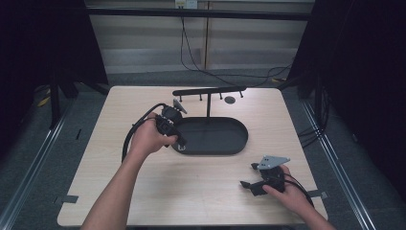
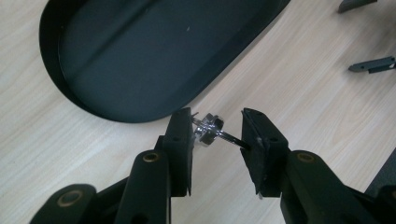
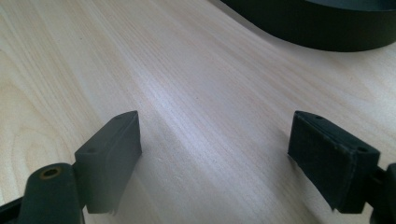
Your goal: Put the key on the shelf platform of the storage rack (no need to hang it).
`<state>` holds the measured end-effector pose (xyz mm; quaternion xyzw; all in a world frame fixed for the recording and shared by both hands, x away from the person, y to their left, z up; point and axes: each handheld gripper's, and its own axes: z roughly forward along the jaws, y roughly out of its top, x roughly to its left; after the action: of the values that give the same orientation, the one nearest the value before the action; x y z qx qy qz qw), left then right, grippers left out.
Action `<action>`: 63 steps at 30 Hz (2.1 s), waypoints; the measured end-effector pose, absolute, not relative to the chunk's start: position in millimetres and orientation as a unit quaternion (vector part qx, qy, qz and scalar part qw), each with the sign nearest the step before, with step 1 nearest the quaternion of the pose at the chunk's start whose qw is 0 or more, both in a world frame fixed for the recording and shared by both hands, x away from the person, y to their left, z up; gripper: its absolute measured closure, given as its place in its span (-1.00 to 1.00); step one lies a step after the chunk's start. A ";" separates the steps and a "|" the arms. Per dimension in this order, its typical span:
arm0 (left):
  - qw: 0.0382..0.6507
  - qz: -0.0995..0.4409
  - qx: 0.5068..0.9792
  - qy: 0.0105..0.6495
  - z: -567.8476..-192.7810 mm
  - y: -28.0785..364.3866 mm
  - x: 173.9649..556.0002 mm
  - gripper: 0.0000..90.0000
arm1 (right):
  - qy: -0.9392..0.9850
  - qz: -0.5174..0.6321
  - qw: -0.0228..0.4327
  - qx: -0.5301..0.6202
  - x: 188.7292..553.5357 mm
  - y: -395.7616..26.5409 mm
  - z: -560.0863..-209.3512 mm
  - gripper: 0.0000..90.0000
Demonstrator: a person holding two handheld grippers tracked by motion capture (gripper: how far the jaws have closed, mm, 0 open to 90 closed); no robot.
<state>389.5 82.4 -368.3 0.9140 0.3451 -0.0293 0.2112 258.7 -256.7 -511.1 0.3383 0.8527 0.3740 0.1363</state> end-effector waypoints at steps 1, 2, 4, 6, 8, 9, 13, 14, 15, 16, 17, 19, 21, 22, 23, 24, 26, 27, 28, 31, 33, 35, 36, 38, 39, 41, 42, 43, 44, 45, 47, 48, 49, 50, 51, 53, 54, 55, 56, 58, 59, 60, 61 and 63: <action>0.214 -0.028 0.913 0.345 -368.1 81.0 390.1 0.43 | 0.853 0.374 0.136 0.338 258.7 -256.6 -511.1 -0.62; 0.211 -0.028 0.915 0.344 -367.2 79.8 390.8 0.43 | 0.853 0.374 0.136 0.338 258.8 -256.7 -511.1 -0.62; 0.211 -0.023 0.915 0.343 -366.6 77.5 392.3 0.43 | 0.853 0.374 0.136 0.338 258.7 -256.6 -511.1 -0.62; 0.211 -0.023 0.916 0.342 -366.7 76.1 392.8 0.43 | 0.853 0.374 0.136 0.338 258.7 -256.6 -511.1 -0.62; 0.214 -0.019 0.914 0.343 -366.4 73.3 394.8 0.43 | 0.853 0.374 0.136 0.338 258.6 -256.6 -511.1 -0.62; 0.217 -0.018 0.913 0.346 -366.6 72.5 395.4 0.43 | 0.853 0.374 0.136 0.338 258.7 -256.6 -511.1 -0.62; 0.217 -0.021 0.911 0.350 -369.1 70.9 398.9 0.43 | 0.853 0.374 0.136 0.338 258.6 -256.6 -511.1 -0.62; 0.218 -0.020 0.910 0.353 -370.9 69.7 400.4 0.43 | 0.853 0.374 0.136 0.338 258.5 -256.6 -511.1 -0.62; 0.216 -0.020 0.910 0.354 -371.3 69.2 401.3 0.43 | 0.853 0.374 0.136 0.338 258.5 -256.6 -511.1 -0.62; 0.218 -0.019 0.909 0.353 -372.0 68.5 402.2 0.43 | 0.853 0.374 0.136 0.338 258.4 -256.6 -511.1 -0.62; 0.218 -0.019 0.909 0.353 -372.0 68.5 402.2 0.43 | 0.853 0.375 0.136 0.338 258.5 -256.6 -511.2 -0.62; 0.220 -0.016 0.908 0.355 -373.0 66.5 404.6 0.43 | 0.853 0.375 0.135 0.338 258.4 -256.6 -511.2 -0.62; 0.221 -0.016 0.907 0.357 -373.5 65.1 406.0 0.43 | 0.853 0.374 0.136 0.338 258.4 -256.6 -511.2 -0.62; 0.221 -0.016 0.907 0.357 -373.5 65.1 406.0 0.43 | 0.853 0.375 0.136 0.338 258.5 -256.7 -511.2 -0.62; 0.224 -0.015 0.906 0.359 -373.9 64.0 407.5 0.43 | 0.853 0.375 0.136 0.337 258.5 -256.7 -511.3 -0.62; 0.224 -0.015 0.906 0.359 -373.9 64.0 407.5 0.43 | 0.853 0.375 0.136 0.337 258.5 -256.7 -511.3 -0.62; 0.223 -0.011 0.906 0.358 -375.8 61.6 409.7 0.43 | 0.853 0.375 0.136 0.338 258.5 -256.7 -511.2 -0.62; 0.223 -0.011 0.906 0.361 -376.3 60.9 410.2 0.43 | 0.853 0.375 0.136 0.338 258.5 -256.6 -511.3 -0.62; 0.225 -0.011 0.906 0.359 -376.8 60.9 411.5 0.43 | 0.853 0.375 0.136 0.338 258.5 -256.6 -511.3 -0.62; 0.227 -0.006 0.904 0.363 -377.9 60.2 413.0 0.43 | 0.852 0.375 0.136 0.338 258.4 -256.6 -511.3 -0.62; 0.227 -0.003 0.903 0.365 -378.7 59.3 414.0 0.43 | 0.853 0.375 0.136 0.338 258.4 -256.6 -511.3 -0.62; 0.229 0.000 0.903 0.364 -379.9 58.2 415.3 0.43 | 0.853 0.375 0.136 0.338 258.4 -256.6 -511.3 -0.62; 0.227 0.003 0.904 0.363 -380.6 57.5 415.7 0.43 | 0.853 0.375 0.136 0.338 258.4 -256.6 -511.3 -0.62; 0.228 0.004 0.903 0.365 -382.9 55.9 416.7 0.43 | 0.853 0.375 0.136 0.338 258.4 -256.6 -511.3 -0.62; 0.225 0.004 0.904 0.364 -383.5 55.4 417.4 0.43 | 0.853 0.375 0.136 0.338 258.4 -256.6 -511.2 -0.62; 0.227 0.003 0.902 0.366 -386.0 54.0 418.9 0.43 | 0.853 0.375 0.136 0.337 258.3 -256.7 -511.3 -0.62; 0.229 0.004 0.901 0.369 -387.1 53.5 419.5 0.43 | 0.853 0.375 0.136 0.337 258.3 -256.7 -511.3 -0.62; 0.229 0.003 0.901 0.368 -387.9 52.9 419.9 0.43 | 0.853 0.375 0.137 0.337 258.3 -256.7 -511.3 -0.62; 0.229 0.003 0.901 0.368 -387.9 52.9 419.9 0.43 | 0.853 0.375 0.137 0.337 258.3 -256.7 -511.3 -0.62; 0.228 0.003 0.901 0.368 -388.7 52.0 420.2 0.43 | 0.853 0.375 0.136 0.337 258.3 -256.7 -511.3 -0.62; 0.227 0.005 0.902 0.367 -390.6 50.8 421.2 0.43 | 0.853 0.375 0.136 0.337 258.3 -256.7 -511.3 -0.62; 0.230 0.004 0.901 0.368 -392.0 50.5 422.0 0.43 | 0.853 0.375 0.136 0.337 258.3 -256.7 -511.3 -0.62; 0.226 0.006 0.901 0.369 -393.5 49.6 422.9 0.43 | 0.853 0.375 0.136 0.337 258.3 -256.7 -511.3 -0.62; 0.228 0.005 0.900 0.372 -394.8 48.8 423.0 0.43 | 0.853 0.375 0.136 0.337 258.3 -256.7 -511.3 -0.62; 0.231 0.007 0.899 0.373 -396.3 48.5 423.4 0.43 | 0.853 0.375 0.136 0.337 258.3 -256.7 -511.3 -0.62; 0.231 0.009 0.900 0.368 -398.4 48.4 424.7 0.43 | 0.853 0.375 0.136 0.337 258.3 -256.7 -511.3 -0.62; 0.231 0.009 0.900 0.368 -398.4 48.4 424.7 0.43 | 0.853 0.375 0.136 0.337 258.3 -256.7 -511.3 -0.62; 0.234 0.013 0.898 0.373 -401.3 47.0 425.4 0.43 | 0.853 0.375 0.136 0.337 258.2 -256.7 -511.3 -0.62; 0.234 0.013 0.898 0.373 -401.3 47.0 425.4 0.43 | 0.853 0.375 0.136 0.337 258.2 -256.7 -511.3 -0.62; 0.236 0.009 0.896 0.375 -403.9 46.0 426.3 0.43 | 0.853 0.375 0.136 0.337 258.3 -256.7 -511.3 -0.62; 0.235 0.010 0.897 0.374 -405.2 45.7 426.9 0.43 | 0.853 0.375 0.136 0.337 258.2 -256.7 -511.3 -0.62; 0.235 0.012 0.896 0.376 -406.8 45.1 427.1 0.43 | 0.853 0.375 0.136 0.338 258.2 -256.7 -511.3 -0.62; 0.231 0.010 0.898 0.375 -407.8 44.5 427.6 0.43 | 0.853 0.375 0.136 0.337 258.2 -256.7 -511.3 -0.62; 0.227 0.012 0.899 0.374 -410.0 43.1 427.7 0.43 | 0.853 0.375 0.136 0.337 258.2 -256.7 -511.3 -0.62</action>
<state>427.7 43.1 -410.0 0.8990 0.3743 0.0117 0.2270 258.2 -256.7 -511.3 0.3372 0.8528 0.3747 0.1363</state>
